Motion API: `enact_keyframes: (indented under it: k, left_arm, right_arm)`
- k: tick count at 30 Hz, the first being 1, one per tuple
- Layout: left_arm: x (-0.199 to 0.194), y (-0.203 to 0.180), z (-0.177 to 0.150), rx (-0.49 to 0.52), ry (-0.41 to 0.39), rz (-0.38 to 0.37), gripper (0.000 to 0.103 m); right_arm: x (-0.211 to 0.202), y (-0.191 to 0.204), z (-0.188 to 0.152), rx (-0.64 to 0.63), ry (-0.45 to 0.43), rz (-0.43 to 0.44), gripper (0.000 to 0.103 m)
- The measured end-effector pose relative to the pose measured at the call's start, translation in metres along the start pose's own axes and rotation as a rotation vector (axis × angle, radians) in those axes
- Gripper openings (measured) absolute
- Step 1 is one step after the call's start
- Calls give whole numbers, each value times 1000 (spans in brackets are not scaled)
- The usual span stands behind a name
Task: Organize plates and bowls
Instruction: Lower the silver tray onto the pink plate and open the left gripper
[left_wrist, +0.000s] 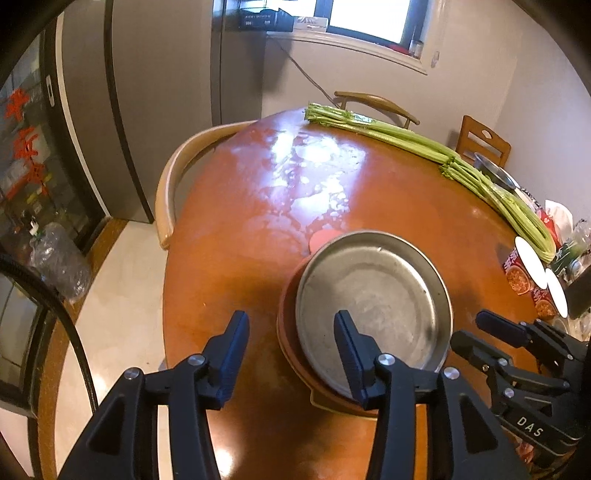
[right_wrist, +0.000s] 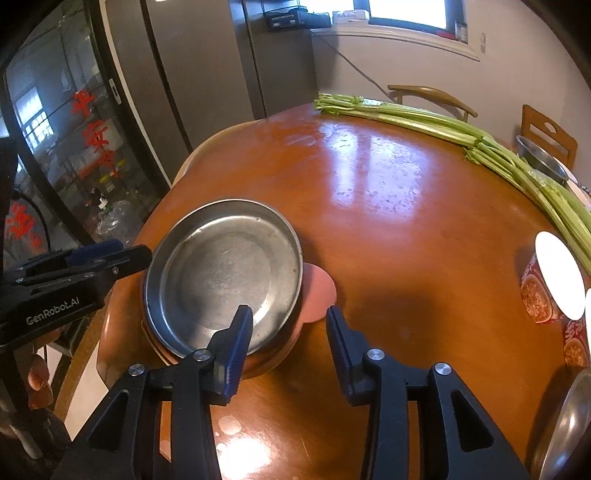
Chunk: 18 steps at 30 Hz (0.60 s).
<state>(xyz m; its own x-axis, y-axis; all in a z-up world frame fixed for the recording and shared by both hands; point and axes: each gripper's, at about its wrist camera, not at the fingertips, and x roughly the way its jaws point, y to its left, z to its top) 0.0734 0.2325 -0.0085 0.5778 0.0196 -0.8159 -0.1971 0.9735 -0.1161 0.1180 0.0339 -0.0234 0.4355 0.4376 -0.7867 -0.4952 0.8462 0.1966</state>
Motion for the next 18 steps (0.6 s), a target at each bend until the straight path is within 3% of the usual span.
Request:
enact_keyframes:
  k: [5, 12, 18]
  left_arm:
    - [7, 5, -5, -26, 28, 5, 49]
    - [27, 16, -8, -106, 90, -47, 49]
    - [39, 9, -9, -87, 112, -105, 49]
  right_arm:
    - [0, -6, -4, 7, 11, 9, 49]
    - [5, -5, -10, 15, 35, 23, 50]
    - [11, -1, -10, 23, 45, 42, 50]
